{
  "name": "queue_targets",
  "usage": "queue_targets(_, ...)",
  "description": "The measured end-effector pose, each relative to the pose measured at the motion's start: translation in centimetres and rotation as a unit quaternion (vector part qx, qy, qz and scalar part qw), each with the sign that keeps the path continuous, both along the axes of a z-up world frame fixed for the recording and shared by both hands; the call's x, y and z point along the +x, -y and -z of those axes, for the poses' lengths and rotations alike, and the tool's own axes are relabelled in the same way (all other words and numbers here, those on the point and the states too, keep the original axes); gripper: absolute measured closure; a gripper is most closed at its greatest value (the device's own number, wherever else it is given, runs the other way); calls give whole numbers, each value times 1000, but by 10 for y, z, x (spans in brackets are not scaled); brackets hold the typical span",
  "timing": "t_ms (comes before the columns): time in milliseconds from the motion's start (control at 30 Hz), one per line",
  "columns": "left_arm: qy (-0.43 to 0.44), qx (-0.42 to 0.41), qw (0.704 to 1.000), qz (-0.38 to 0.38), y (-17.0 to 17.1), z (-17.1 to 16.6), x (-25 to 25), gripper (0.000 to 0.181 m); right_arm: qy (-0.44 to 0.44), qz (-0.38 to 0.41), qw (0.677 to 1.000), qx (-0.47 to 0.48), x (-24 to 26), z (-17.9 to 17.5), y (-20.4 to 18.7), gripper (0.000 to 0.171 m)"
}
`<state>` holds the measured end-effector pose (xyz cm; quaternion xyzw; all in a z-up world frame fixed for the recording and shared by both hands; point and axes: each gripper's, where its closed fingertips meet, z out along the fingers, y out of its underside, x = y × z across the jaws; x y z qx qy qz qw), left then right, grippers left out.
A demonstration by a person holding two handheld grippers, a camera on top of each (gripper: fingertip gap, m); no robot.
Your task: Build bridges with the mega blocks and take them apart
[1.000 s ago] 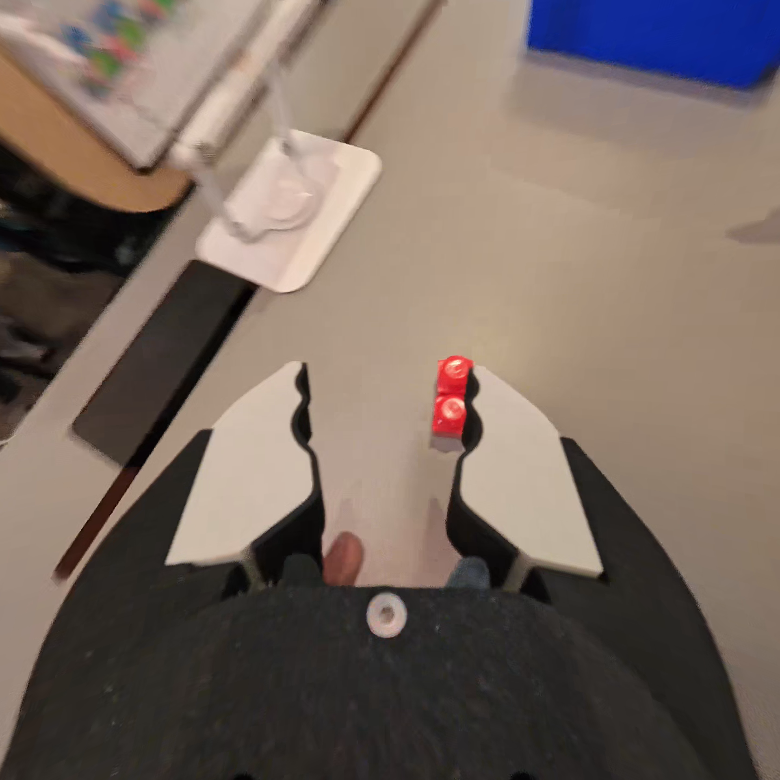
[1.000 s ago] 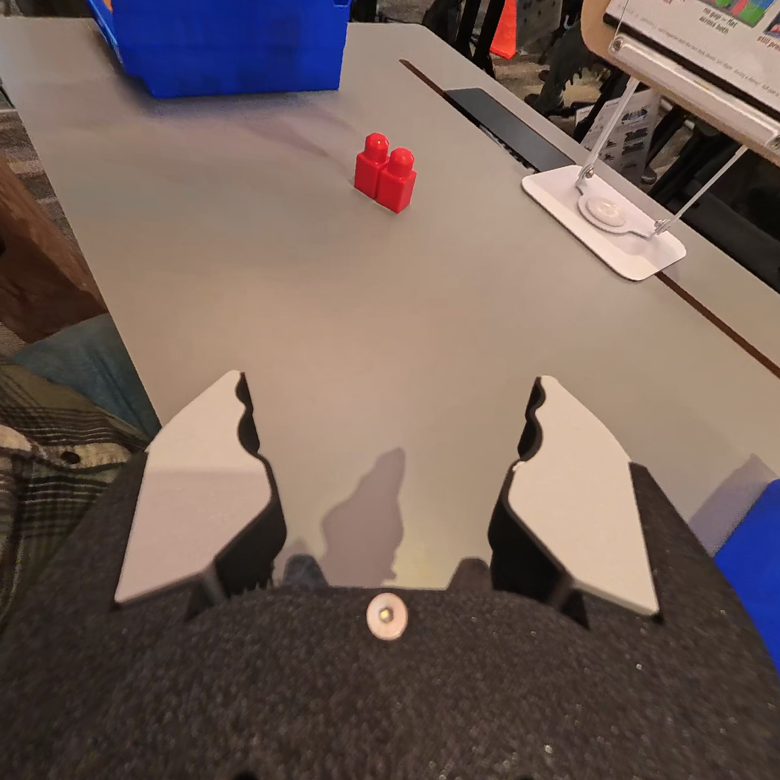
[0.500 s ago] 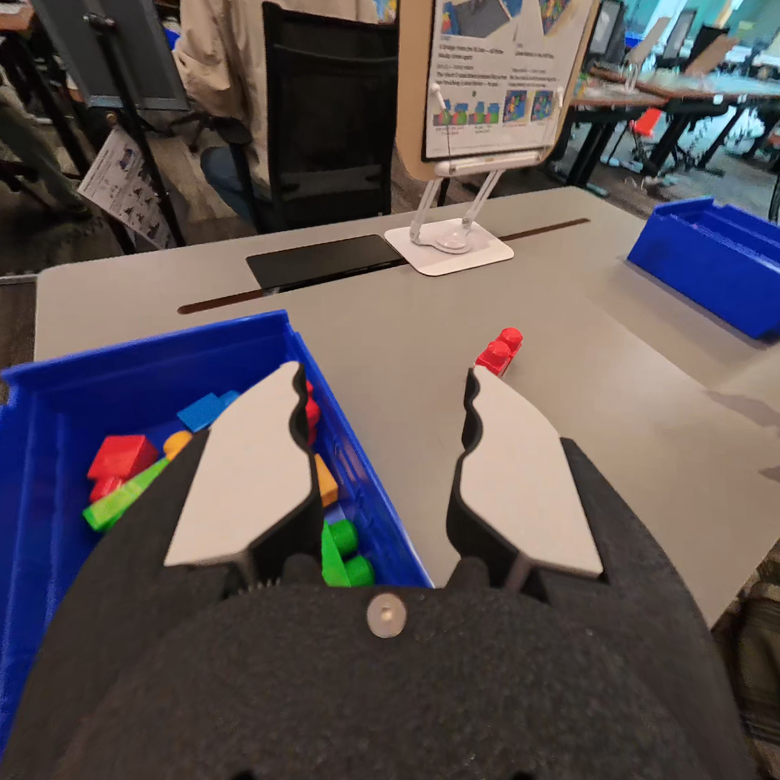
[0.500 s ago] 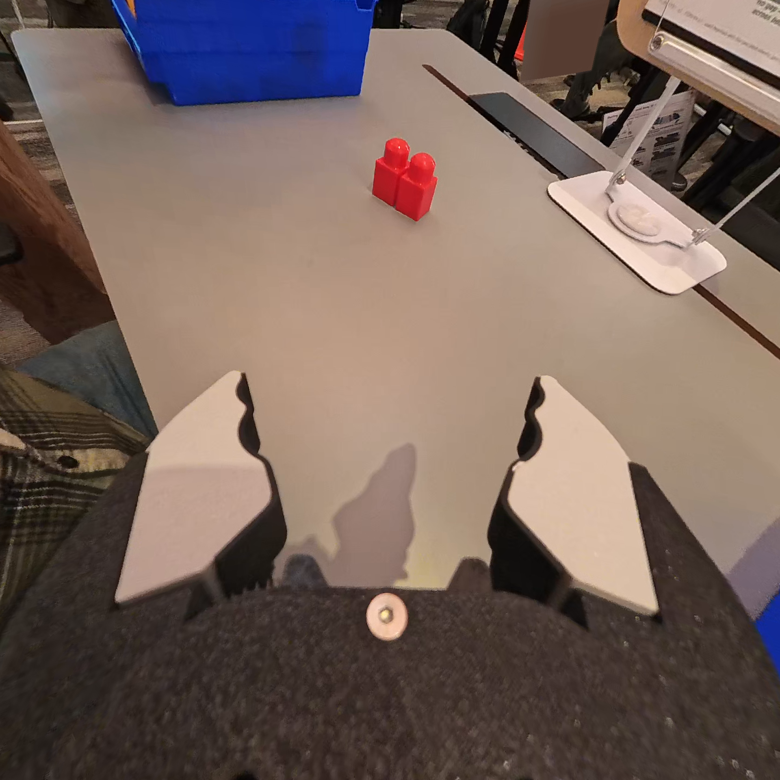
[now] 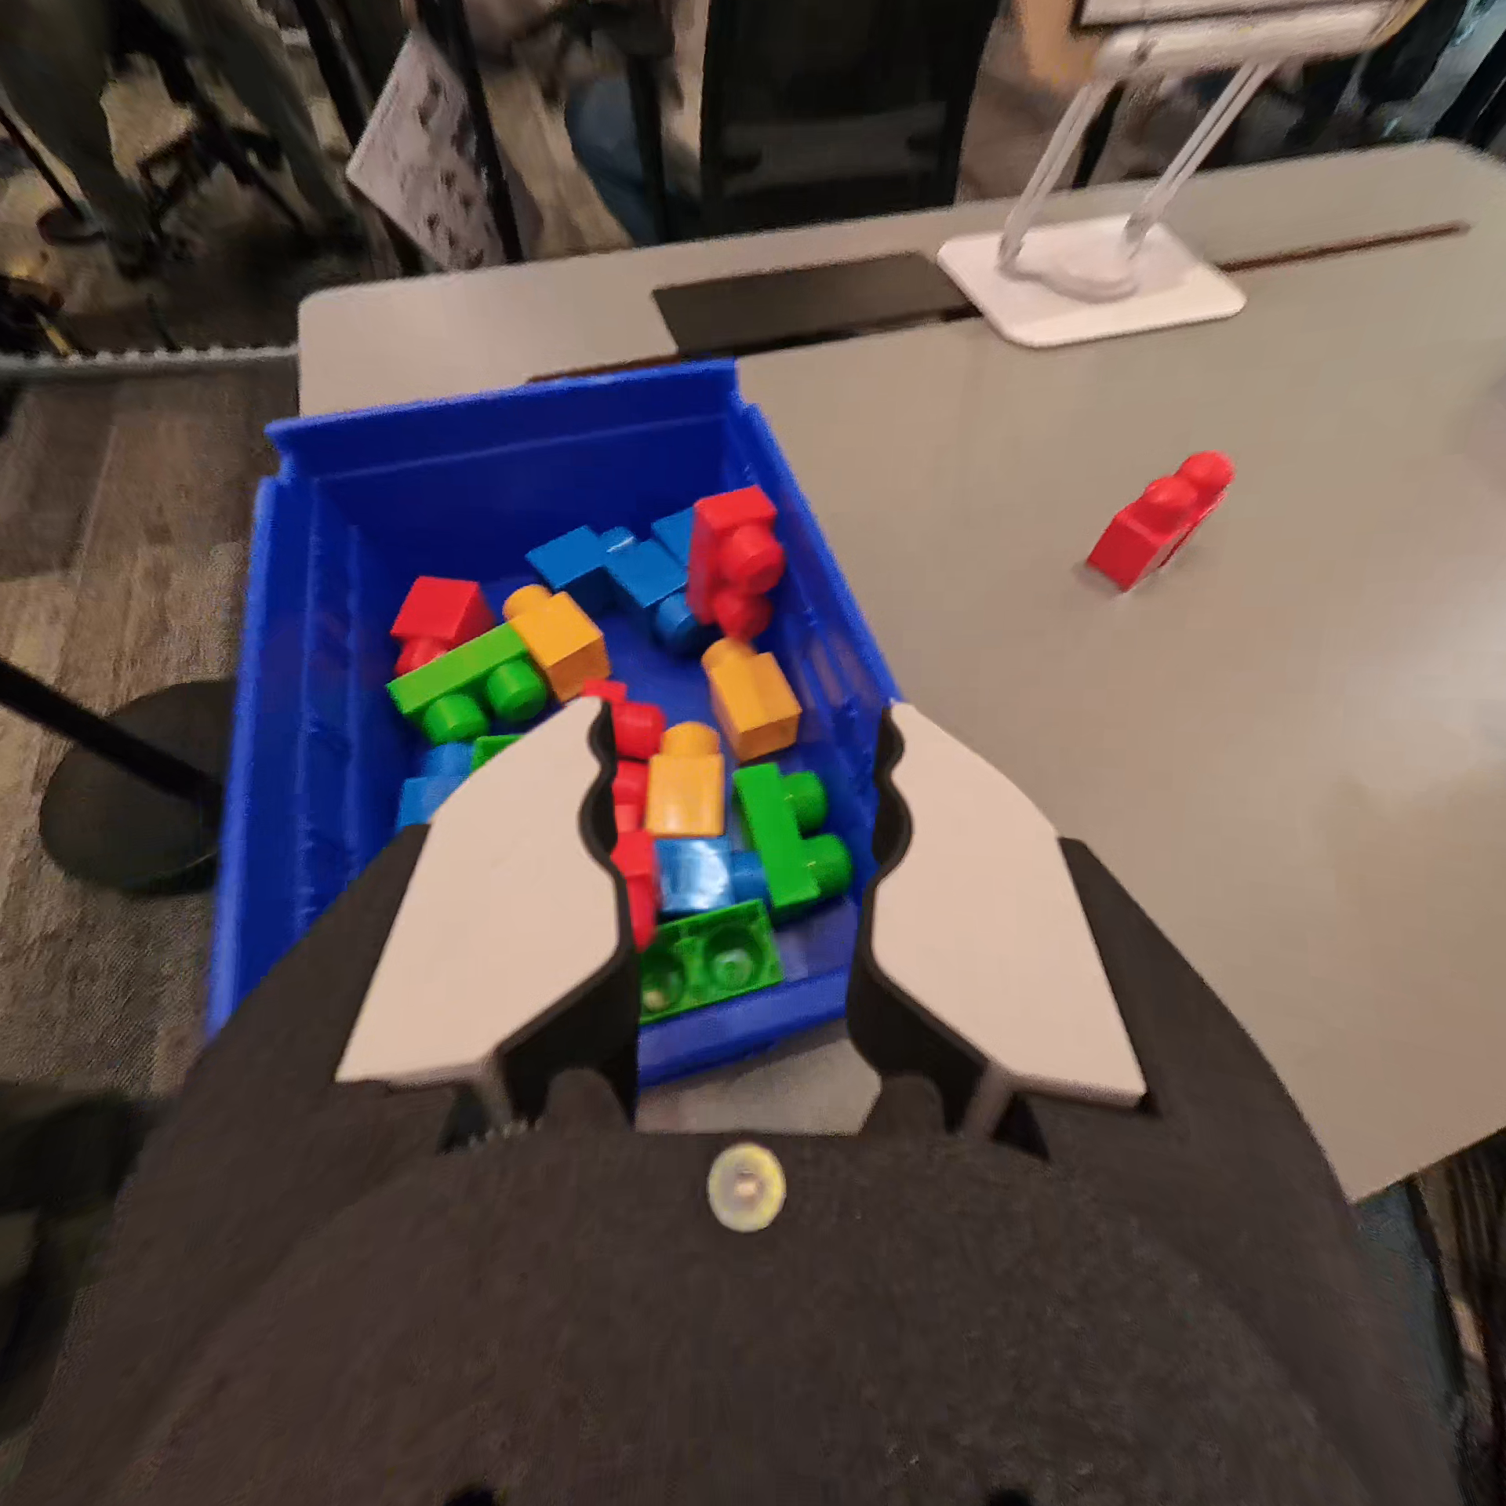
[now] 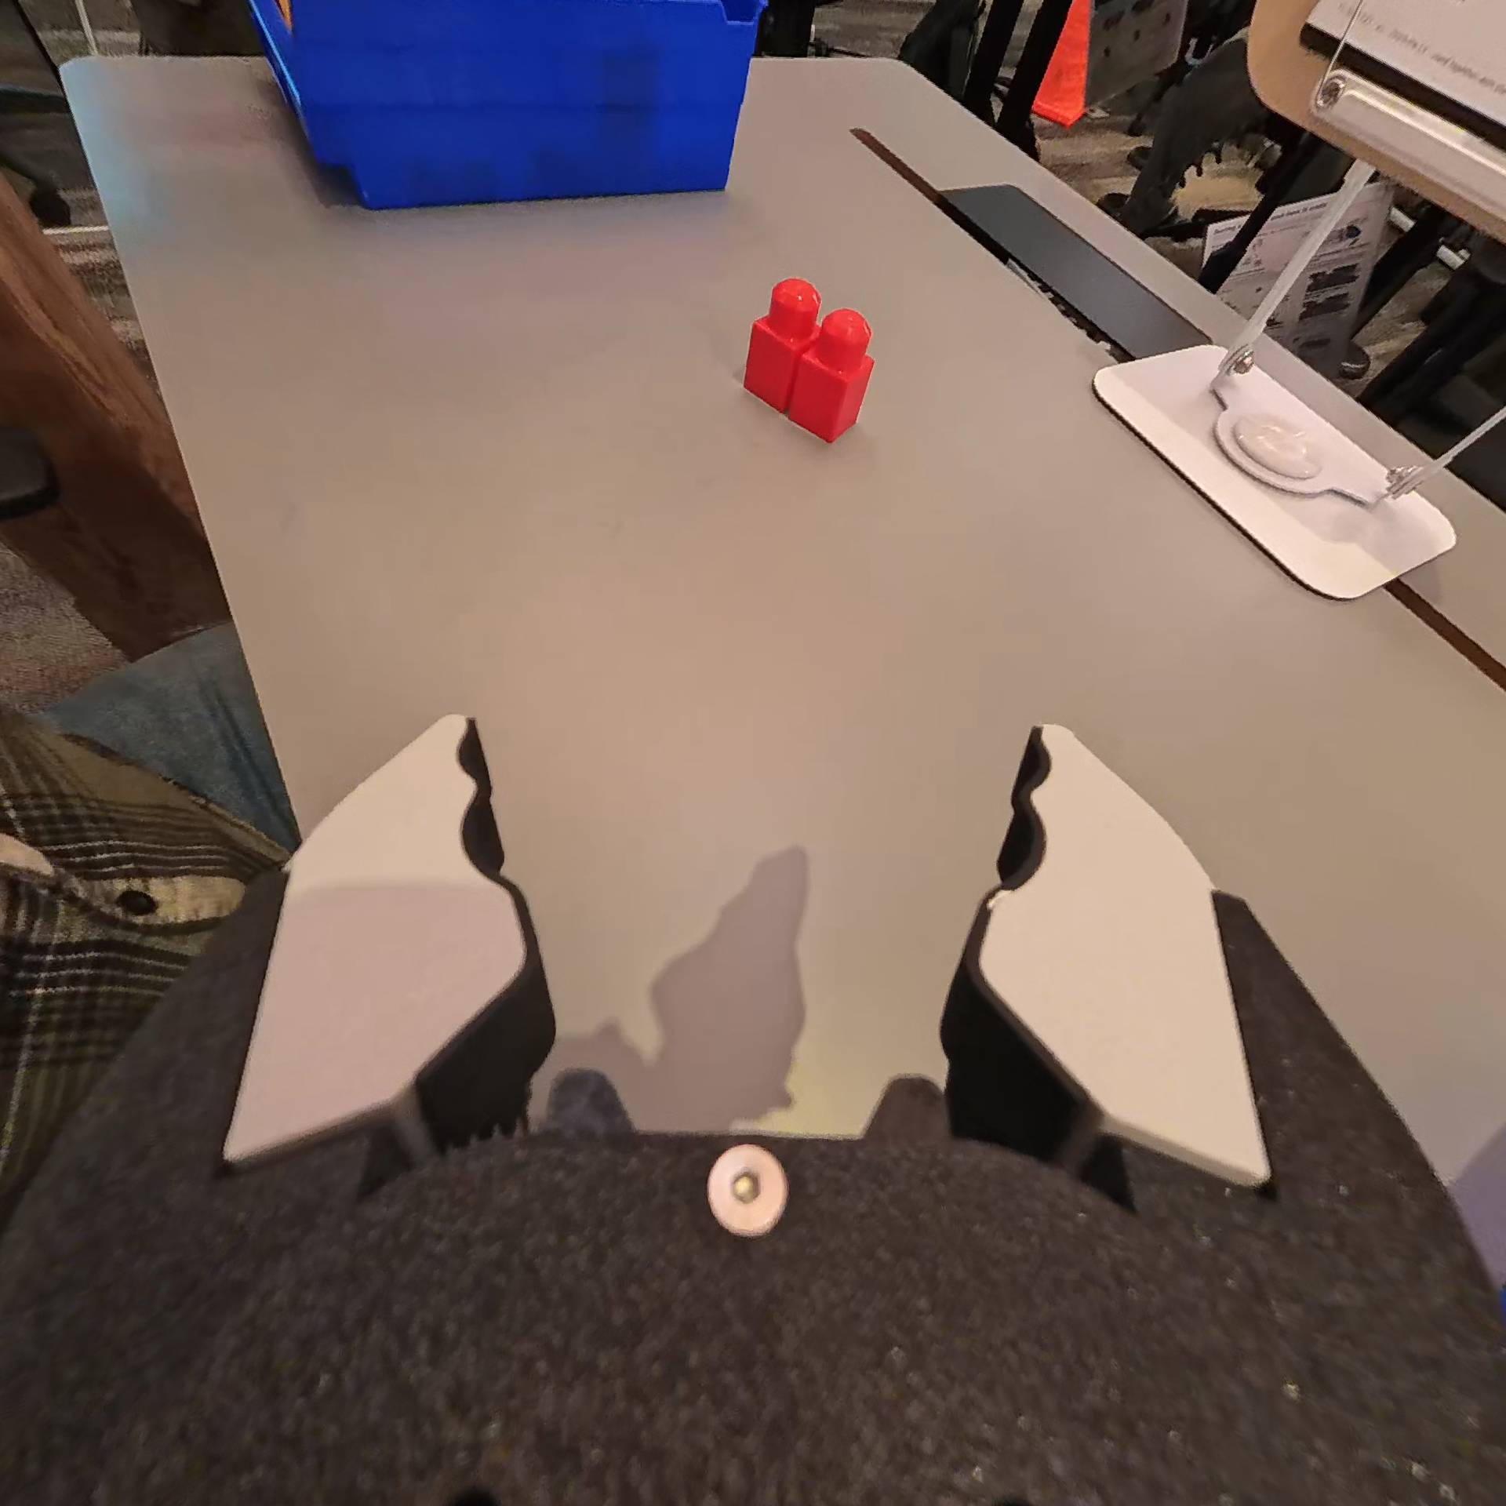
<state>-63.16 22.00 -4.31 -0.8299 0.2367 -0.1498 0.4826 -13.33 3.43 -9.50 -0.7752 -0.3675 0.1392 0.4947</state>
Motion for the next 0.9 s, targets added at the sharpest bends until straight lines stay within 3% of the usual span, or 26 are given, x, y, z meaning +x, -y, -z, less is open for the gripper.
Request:
queue_targets(200,-97,-79,992,18,-22,12,-29,125,7,-1,1000,-12,-6,7,-2,51)
queue_targets(367,-189,-184,962,62,-9,42,-51,127,12,3,1000,-15,-5,6,-6,51)
queue_targets(500,-269,-209,935,93,5,61,-74,127,11,4,1000,-20,-6,8,-10,51)
queue_targets(633,-236,-272,930,79,9,75,-81,125,15,-9,1000,-25,-15,12,-15,51)
queue_targets(733,-176,-296,936,69,5,81,-72,135,16,-13,999,-24,-18,12,-16,51)
queue_targets(900,-200,-309,928,62,-1,98,-71,144,15,-3,1000,-22,-12,10,-13,51)
